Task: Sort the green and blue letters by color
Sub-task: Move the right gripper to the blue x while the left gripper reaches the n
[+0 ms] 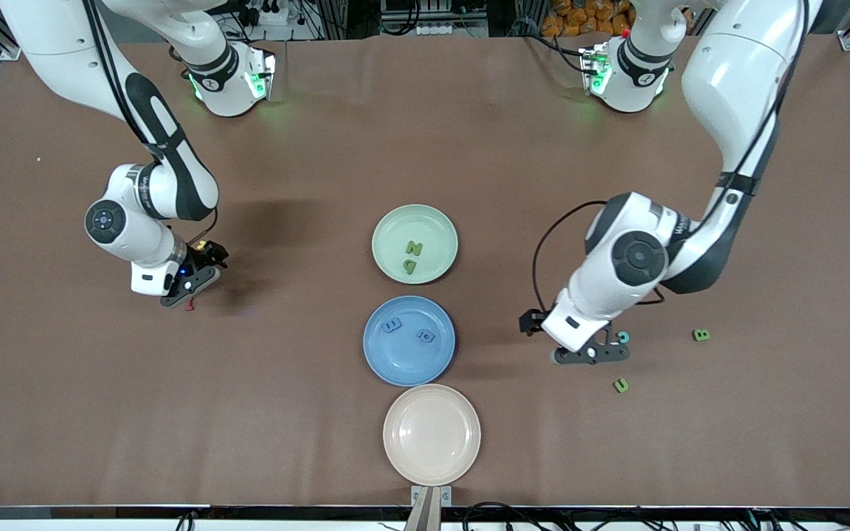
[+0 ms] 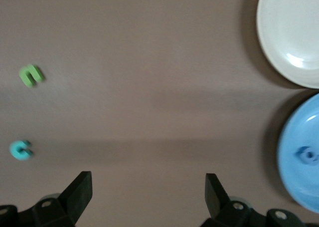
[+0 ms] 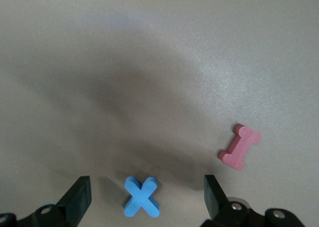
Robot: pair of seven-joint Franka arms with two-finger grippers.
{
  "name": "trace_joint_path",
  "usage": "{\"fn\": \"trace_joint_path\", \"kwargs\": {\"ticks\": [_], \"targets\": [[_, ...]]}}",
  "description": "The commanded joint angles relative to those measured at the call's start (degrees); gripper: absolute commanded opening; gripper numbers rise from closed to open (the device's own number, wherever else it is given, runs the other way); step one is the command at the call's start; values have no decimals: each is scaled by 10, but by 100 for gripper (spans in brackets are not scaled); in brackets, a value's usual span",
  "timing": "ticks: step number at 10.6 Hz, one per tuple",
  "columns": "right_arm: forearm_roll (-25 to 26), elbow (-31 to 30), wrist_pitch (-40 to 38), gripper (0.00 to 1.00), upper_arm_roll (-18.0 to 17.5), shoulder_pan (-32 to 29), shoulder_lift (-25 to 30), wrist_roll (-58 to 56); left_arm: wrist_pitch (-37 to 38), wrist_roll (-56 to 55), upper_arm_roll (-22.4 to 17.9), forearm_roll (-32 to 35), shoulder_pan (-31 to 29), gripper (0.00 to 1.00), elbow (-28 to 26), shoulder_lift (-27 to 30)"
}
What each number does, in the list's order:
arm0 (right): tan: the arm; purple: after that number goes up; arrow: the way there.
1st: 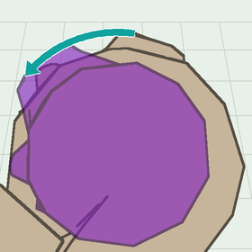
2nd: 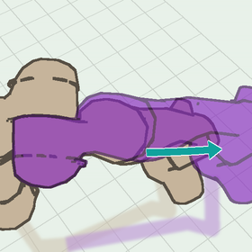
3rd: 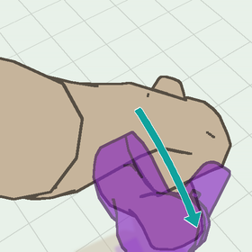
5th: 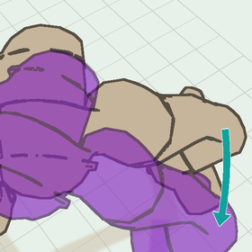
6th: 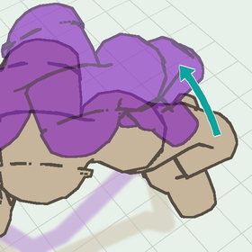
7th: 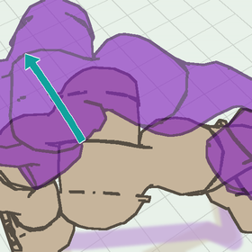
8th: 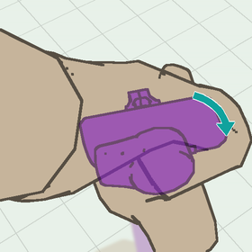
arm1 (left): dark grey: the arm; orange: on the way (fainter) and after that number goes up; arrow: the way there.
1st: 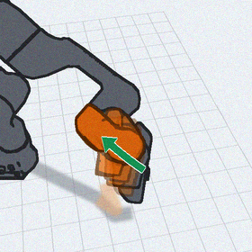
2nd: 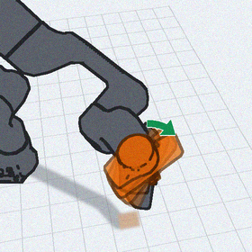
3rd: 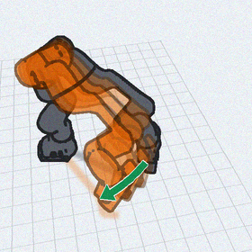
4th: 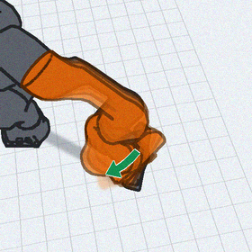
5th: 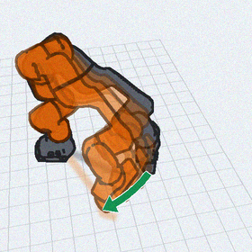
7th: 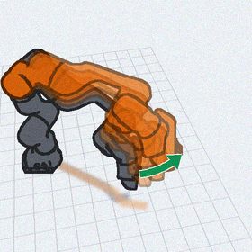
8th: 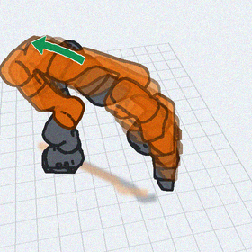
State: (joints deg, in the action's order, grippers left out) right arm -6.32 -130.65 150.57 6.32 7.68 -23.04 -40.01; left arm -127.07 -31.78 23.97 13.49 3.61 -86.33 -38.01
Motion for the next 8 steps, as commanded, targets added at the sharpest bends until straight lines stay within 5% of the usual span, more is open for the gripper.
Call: {"fn": "trace_joint_path", "kwargs": {"ticks": [1, 4, 8], "targets": [[6, -23, 14, 100, -8, -15, 19, -8, -5, 182, -8, -5, -56, 100, 5, -14], [6, -36, 36, 96, -9, -18, 17, -7, -28, 273, -61, -5, -58, 100, 13, -22], [6, -62, 62, 87, -9, -19, 17, -8, -79, 293, -70, -5, -61, 100, 14, -41]]}}
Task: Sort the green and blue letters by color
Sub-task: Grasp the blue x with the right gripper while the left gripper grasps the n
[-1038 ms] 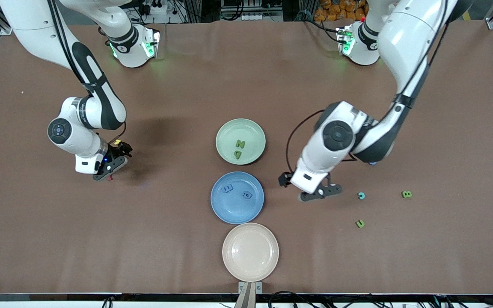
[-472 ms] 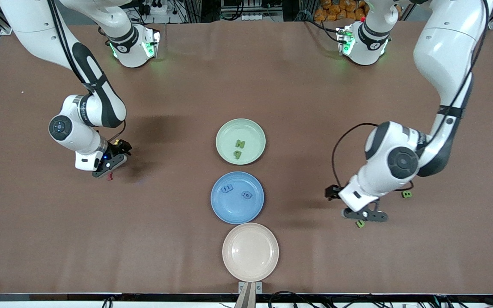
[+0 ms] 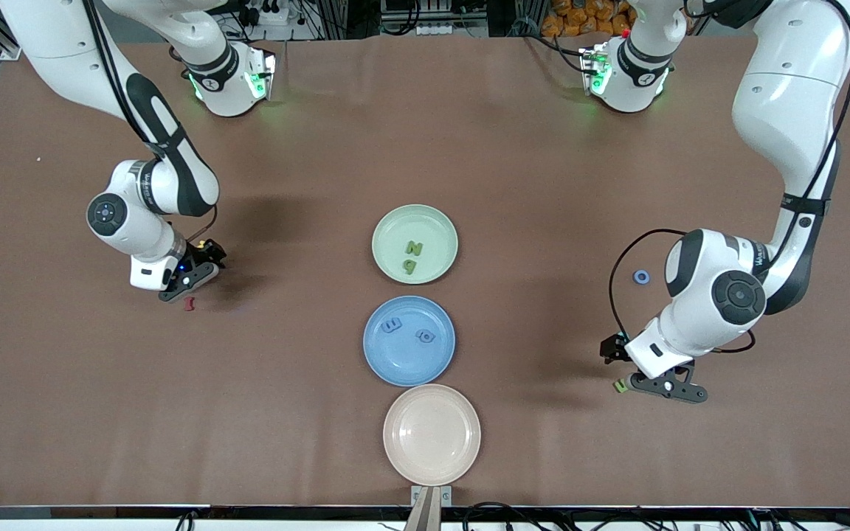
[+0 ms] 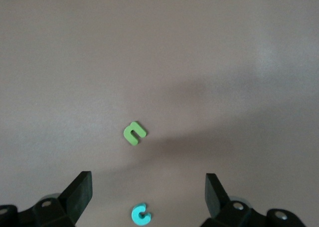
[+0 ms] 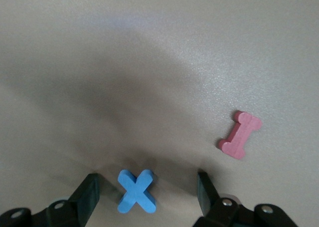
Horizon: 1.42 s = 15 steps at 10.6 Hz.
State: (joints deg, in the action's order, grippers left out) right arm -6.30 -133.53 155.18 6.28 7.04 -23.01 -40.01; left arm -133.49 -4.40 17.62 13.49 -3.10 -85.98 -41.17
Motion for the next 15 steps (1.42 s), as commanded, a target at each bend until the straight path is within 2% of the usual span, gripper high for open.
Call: {"fn": "trace_joint_path", "kwargs": {"ticks": [1, 7, 9, 11, 12, 15], "targets": [[6, -37, 22, 87, -8, -12, 17, -8, -15, 21, -7, -5, 7, 100, 18, -10], [6, -41, 29, 63, -10, -11, 17, -8, -23, 19, -14, -4, 12, 97, 44, -33], [6, -40, 30, 49, -11, -9, 17, -8, -42, 19, -16, -4, 15, 93, 49, -44], [6, -39, 34, 44, -11, -7, 16, -8, -53, -3, -62, -5, 54, 84, 67, -56], [6, -38, 34, 42, -13, -6, 15, -7, -53, -71, -93, -10, 83, 81, 66, -57], [5, -36, 35, 28, -16, -7, 15, -6, -52, -165, -99, -34, 75, 78, 63, -66]]}}
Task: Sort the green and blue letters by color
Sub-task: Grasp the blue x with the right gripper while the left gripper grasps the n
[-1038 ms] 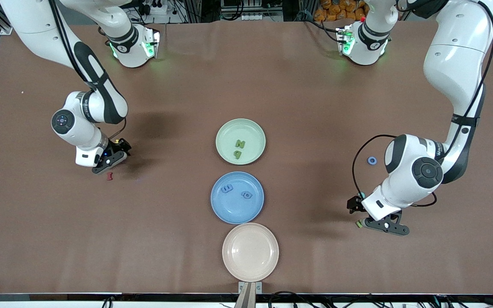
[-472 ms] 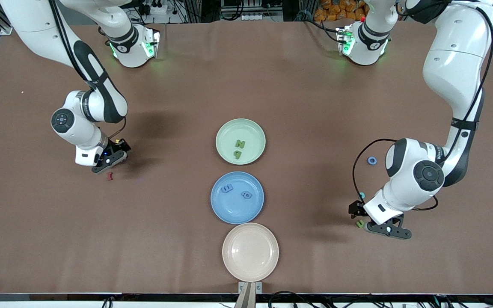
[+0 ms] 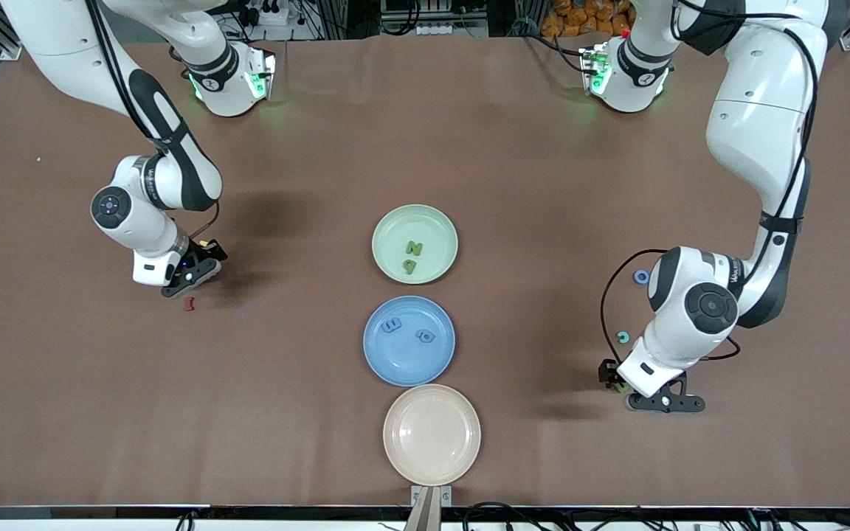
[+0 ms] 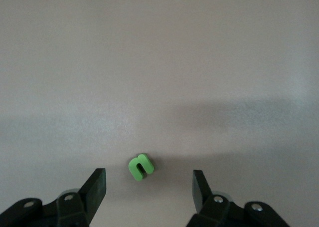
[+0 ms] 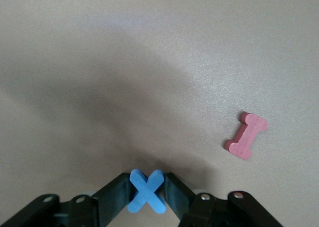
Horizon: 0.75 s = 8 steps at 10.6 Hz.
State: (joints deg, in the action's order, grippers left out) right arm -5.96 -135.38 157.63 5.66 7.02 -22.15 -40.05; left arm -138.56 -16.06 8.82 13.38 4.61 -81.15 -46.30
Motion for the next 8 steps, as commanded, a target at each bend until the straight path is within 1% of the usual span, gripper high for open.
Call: {"fn": "trace_joint_path", "kwargs": {"ticks": [1, 2, 3, 5, 6, 8], "targets": [[1, -17, 10, 28, -10, -7, 6, -5, -1, -87, -12, -61, -1, 78, 13, -14], [1, -16, 10, 28, -10, -7, 6, -5, -2, -96, -12, -65, -4, 78, 12, -14], [0, -15, 10, 25, -10, -7, 5, -5, -2, -100, -12, -67, -5, 78, 13, -14], [0, -9, 9, 20, -10, -8, 5, -4, -2, -103, -13, -64, 0, 81, 11, -16], [0, -7, 9, 19, -10, -9, 5, -1, -2, -104, -13, -64, -1, 81, 12, -19], [-1, 5, 7, 18, -10, -10, 5, 2, -2, -102, -13, -61, -2, 77, 12, -26]]}}
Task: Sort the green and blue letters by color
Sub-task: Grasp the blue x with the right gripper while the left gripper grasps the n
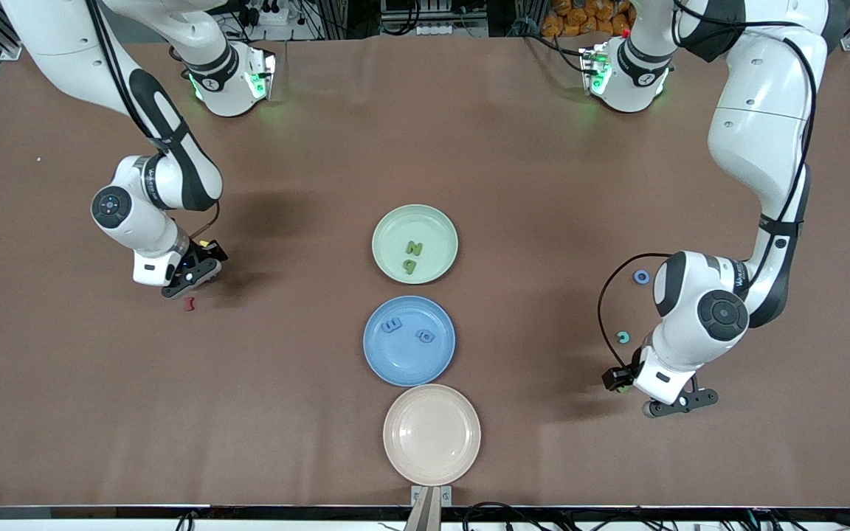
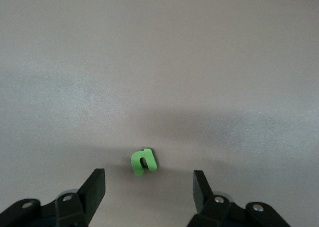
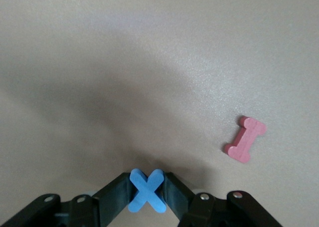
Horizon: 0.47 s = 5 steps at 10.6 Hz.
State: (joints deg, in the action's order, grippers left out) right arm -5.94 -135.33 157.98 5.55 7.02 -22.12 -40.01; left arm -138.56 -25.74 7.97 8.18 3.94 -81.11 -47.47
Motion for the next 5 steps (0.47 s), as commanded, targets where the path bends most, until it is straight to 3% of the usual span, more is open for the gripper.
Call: {"fn": "trace_joint_path", "kwargs": {"ticks": [1, 3, 5], "targets": [[-2, 9, 1, 19, -9, -11, 3, 2, -2, -5, -6, -9, 5, 76, 12, -17], [-2, 16, -1, 19, -9, -11, 1, 13, -3, -5, -22, -8, 10, 68, 13, -24], [-3, 25, -2, 19, -10, -6, 1, 33, -3, -3, -35, -7, 15, 68, 13, -31]]}}
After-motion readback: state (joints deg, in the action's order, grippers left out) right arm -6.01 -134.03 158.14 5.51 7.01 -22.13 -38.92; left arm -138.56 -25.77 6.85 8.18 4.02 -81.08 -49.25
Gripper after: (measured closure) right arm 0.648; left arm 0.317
